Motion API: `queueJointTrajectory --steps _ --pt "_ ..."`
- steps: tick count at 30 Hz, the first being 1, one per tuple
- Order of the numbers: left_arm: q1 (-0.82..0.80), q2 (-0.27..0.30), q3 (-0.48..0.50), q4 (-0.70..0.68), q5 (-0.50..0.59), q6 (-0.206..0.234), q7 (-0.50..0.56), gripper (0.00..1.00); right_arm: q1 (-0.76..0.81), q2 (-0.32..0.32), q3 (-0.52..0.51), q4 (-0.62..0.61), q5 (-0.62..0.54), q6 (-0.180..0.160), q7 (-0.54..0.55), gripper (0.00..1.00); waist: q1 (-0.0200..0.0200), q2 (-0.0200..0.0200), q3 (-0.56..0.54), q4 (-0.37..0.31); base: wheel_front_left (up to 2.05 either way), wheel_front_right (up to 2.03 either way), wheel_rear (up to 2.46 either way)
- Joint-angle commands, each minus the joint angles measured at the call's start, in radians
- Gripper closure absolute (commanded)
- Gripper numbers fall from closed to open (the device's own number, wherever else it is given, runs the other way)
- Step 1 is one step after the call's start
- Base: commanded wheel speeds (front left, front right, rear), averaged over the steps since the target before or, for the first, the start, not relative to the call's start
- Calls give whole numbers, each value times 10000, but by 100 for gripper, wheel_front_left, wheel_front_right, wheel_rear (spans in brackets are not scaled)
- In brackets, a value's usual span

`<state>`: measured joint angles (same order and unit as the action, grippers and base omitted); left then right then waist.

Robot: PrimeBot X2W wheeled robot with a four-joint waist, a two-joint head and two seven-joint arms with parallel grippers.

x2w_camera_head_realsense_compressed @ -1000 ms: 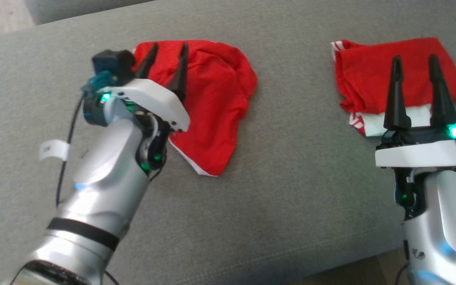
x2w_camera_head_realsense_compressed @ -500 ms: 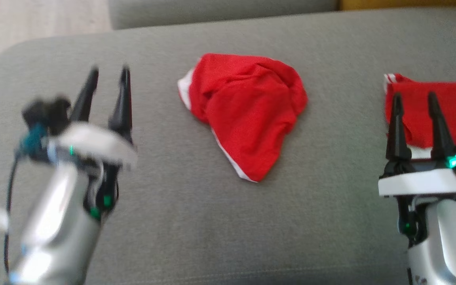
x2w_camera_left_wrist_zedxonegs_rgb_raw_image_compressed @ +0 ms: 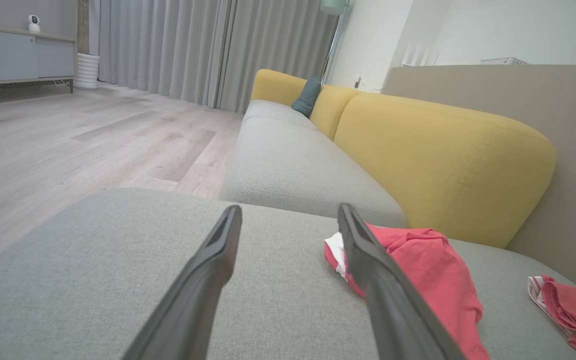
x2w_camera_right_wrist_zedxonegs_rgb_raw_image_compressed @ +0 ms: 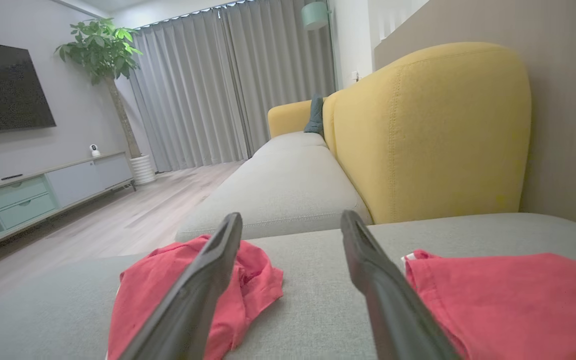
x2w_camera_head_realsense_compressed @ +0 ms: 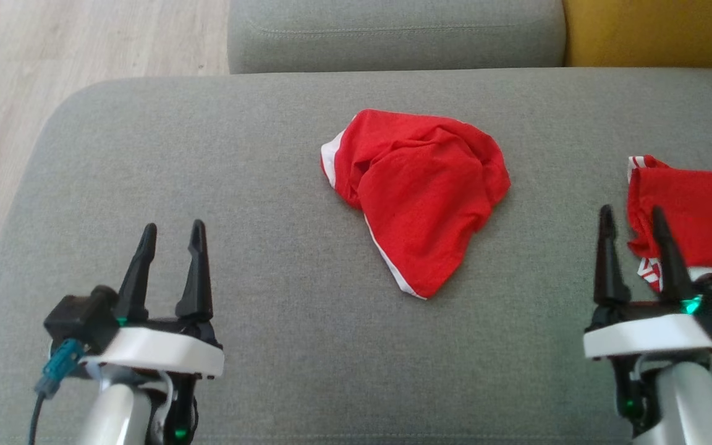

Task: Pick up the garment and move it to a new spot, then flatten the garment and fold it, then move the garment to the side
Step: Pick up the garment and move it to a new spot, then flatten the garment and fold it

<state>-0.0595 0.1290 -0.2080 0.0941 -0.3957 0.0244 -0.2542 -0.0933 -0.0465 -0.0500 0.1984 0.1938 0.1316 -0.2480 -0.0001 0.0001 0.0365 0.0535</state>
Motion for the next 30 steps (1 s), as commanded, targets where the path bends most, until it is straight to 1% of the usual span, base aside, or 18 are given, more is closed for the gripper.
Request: queueJointTrajectory --steps 1,7,11,15,18,21,24,30 --pt "-408 -57 466 -403 204 -137 -75 0 -233 -37 401 -273 69 -9 -93 0 1 -1 -11 18 0 0 0" --pt "-438 -357 832 -153 552 -550 -75 0 -54 -37 1457 -31 331 -9 338 0 1 -1 162 73 0 0 0" --pt "-436 -510 966 112 677 -757 -75 0 -41 -37 2559 193 338 -9 638 0 1 -1 380 134 0 0 0" --pt "-553 -631 953 304 783 -938 -76 0 -195 -37 3682 583 60 -9 1018 0 1 -1 617 305 0 0 0" --pt "-688 -691 958 437 817 -1028 -76 0 -397 -37 4203 1008 -283 -9 1320 0 1 -1 766 488 0 0 0" --pt "-798 -729 976 549 820 -1098 -76 0 -668 -37 4519 1582 -926 -9 1526 0 1 -1 882 690 0 0 0" --pt "-891 -754 951 635 810 -1158 -76 0 -941 -37 4612 2087 -1322 -9 1583 0 1 -1 1007 912 0 0 0" --pt "-965 -775 924 755 787 -1223 -76 0 -1358 -37 4431 2807 -1625 -9 1579 0 1 -1 1161 1230 0 0 0"
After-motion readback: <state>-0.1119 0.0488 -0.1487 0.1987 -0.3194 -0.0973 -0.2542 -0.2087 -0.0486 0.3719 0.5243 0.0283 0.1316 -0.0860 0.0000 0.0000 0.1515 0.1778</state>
